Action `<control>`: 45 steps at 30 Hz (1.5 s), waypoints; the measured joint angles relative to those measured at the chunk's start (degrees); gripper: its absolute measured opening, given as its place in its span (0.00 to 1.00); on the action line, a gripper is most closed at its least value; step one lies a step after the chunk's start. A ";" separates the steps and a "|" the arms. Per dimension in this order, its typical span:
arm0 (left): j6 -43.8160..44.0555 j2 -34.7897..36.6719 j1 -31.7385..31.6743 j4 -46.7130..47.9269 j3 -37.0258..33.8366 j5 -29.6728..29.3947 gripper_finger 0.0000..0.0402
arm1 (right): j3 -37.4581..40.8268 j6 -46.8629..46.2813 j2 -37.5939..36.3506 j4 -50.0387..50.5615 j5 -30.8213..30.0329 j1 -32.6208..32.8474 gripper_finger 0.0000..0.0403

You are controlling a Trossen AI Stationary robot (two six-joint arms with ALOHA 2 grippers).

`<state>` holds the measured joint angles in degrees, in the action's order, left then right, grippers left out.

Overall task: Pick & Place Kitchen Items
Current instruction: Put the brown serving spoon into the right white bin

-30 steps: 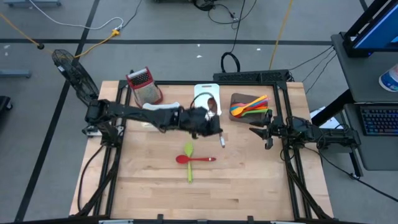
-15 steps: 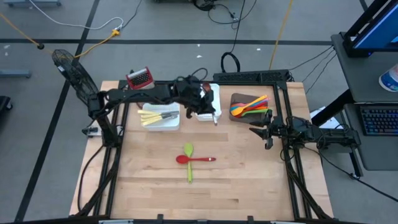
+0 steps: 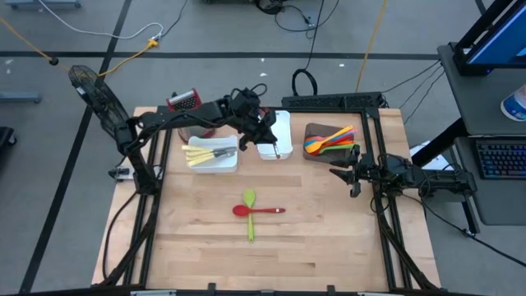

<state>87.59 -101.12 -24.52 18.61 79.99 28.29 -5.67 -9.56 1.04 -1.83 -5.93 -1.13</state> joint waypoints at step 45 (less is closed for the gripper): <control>10.47 -12.92 -4.34 -9.86 0.04 8.07 0.11 | 0.00 -0.04 0.00 0.40 0.00 0.00 0.28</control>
<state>98.06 -114.04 -28.86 8.75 80.03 36.36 -5.67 -9.61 1.04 -1.43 -5.93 -1.13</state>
